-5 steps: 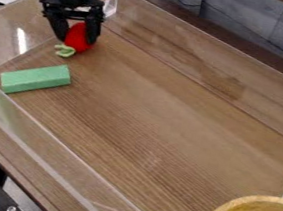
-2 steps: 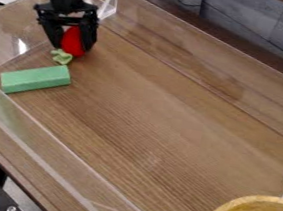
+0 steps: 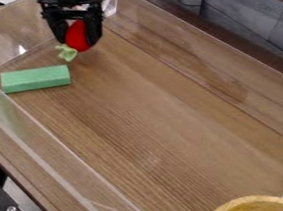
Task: Move the red fruit to the left
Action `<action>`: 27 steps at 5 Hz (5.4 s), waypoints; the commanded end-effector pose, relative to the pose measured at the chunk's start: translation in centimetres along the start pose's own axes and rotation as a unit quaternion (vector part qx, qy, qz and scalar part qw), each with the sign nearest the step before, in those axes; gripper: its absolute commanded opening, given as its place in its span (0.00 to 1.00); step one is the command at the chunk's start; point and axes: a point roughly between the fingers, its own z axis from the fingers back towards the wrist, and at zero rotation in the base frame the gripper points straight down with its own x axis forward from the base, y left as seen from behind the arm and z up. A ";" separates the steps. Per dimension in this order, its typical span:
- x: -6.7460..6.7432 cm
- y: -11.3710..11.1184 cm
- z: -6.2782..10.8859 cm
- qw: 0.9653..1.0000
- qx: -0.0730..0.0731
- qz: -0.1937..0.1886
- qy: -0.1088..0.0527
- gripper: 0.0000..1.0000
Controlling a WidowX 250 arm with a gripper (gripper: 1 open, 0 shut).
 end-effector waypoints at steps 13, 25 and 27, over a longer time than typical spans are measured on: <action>1.9 0.1 3.5 0.999 0.006 -0.014 -0.041 0.00; 2.4 0.4 5.0 0.995 0.002 0.058 -0.075 1.00; 2.3 0.6 4.3 0.996 0.016 0.060 -0.065 0.00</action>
